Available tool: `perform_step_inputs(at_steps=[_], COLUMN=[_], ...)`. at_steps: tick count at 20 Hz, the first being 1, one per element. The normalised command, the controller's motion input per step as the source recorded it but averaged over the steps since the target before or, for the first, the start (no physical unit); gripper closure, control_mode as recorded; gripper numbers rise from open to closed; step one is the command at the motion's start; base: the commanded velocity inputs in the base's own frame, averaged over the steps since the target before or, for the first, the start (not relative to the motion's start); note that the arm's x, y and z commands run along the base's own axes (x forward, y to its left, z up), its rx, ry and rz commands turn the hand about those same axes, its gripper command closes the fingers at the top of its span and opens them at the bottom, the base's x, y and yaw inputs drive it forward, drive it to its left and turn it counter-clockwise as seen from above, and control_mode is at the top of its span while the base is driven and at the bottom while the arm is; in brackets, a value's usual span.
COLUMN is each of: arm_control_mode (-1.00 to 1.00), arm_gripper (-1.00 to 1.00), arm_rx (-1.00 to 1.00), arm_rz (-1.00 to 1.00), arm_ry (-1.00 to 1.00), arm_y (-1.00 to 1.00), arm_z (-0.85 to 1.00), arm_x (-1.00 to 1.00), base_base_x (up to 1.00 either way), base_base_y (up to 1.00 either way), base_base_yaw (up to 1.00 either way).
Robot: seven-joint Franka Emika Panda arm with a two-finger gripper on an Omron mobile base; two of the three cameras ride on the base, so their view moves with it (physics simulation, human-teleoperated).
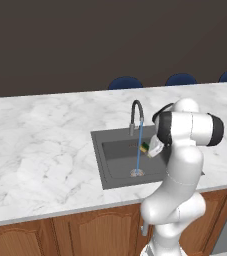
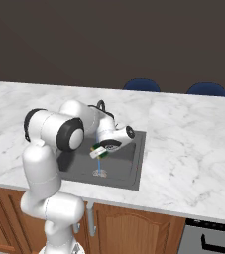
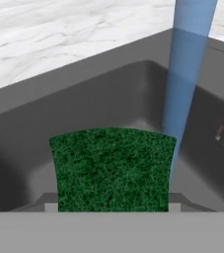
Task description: Soak the sponge with water for a few seconds and then drop it inside the sink.
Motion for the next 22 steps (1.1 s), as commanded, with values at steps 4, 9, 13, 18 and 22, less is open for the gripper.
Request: perform_step_inputs(at_steps=[4, 9, 13, 18, 22], arm_control_mode=[-1.0, -1.0, -1.0, -1.0, -1.0], arm_gripper=[1.0, 1.0, 1.0, 1.0, 1.0], arm_rx=[0.02, 0.01, 0.0, 0.0, 0.0], arm_rz=[0.02, 0.01, 0.01, 0.02, 0.01], arm_ry=[0.0, 0.0, 0.0, 0.0, 0.0], arm_y=[0.01, 0.0, 0.0, 0.0, 0.0], arm_z=[-0.04, -0.1, -0.12, -0.15, -0.11], arm_x=[0.19, 0.31, 0.34, 0.38, 0.2], base_base_x=[0.0, 0.0, 0.0, 0.0, 0.0], base_base_y=[0.0, 0.0, 0.0, 0.0, 0.0], base_base_yaw=[0.0, 0.0, 0.0, 0.0, 0.0])
